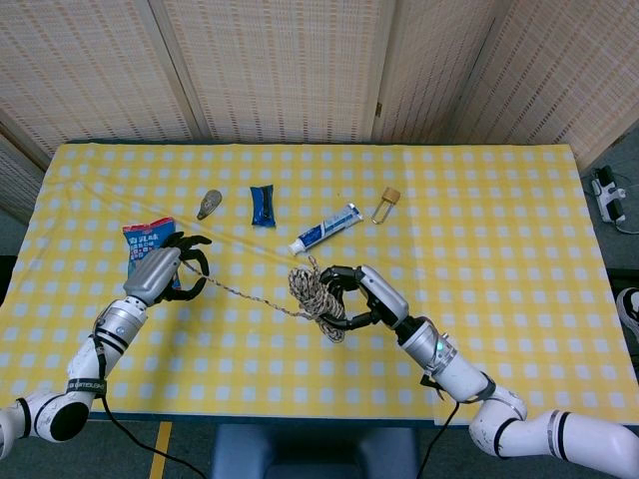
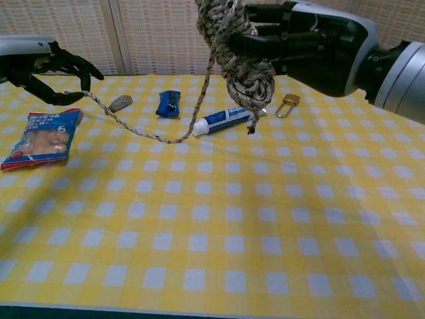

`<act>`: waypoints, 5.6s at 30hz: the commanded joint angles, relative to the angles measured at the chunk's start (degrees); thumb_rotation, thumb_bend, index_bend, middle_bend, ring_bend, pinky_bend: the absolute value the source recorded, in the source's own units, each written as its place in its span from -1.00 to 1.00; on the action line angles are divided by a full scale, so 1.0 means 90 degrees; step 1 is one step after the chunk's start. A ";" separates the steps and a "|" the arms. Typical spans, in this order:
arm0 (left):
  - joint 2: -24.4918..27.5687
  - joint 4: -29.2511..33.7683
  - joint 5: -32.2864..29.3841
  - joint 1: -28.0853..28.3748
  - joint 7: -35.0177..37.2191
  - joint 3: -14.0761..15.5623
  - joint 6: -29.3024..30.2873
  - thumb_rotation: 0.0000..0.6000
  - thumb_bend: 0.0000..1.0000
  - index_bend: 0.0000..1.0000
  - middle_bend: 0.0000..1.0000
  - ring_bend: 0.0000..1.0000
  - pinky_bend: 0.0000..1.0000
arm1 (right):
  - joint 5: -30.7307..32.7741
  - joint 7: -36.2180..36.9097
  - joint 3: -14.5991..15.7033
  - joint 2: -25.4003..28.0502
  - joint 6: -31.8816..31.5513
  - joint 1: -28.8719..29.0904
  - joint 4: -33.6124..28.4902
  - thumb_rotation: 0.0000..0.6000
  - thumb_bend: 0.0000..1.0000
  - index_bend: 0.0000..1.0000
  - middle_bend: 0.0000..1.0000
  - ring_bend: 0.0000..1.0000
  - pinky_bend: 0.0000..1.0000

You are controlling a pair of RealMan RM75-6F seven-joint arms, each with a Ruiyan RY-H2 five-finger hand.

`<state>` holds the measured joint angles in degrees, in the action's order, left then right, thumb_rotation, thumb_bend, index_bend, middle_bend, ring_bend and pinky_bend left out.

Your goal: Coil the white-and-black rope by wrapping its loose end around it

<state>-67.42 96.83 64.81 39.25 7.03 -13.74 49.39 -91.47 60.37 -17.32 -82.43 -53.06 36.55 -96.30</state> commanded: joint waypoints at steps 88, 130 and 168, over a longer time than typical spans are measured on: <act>-0.0103 0.0018 0.0453 -0.0380 0.0709 0.0479 0.0738 1.00 0.09 0.24 -0.56 -0.71 -1.00 | 0.2374 -0.0580 -0.1079 -0.0718 0.0257 -0.0568 -0.0357 1.00 0.17 0.72 0.44 0.55 0.40; -0.0400 0.0658 0.0946 0.0757 -0.1895 -0.0044 0.0990 1.00 0.09 0.18 -0.57 -0.74 -1.00 | 0.3774 -0.4083 0.0201 0.0087 0.1708 0.1173 -0.1559 1.00 0.18 0.72 0.44 0.55 0.42; -0.0837 0.1036 0.2494 -0.0022 -0.2620 0.0490 0.2751 1.00 0.09 0.17 -0.62 -0.77 -1.00 | 0.6997 -0.3987 -0.0836 -0.1194 -0.0009 0.1422 -0.0981 1.00 0.22 0.72 0.44 0.58 0.44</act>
<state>-75.08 106.38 87.42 39.44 -17.07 -9.43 73.77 -26.93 23.50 -24.15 -92.79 -52.89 50.61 -105.25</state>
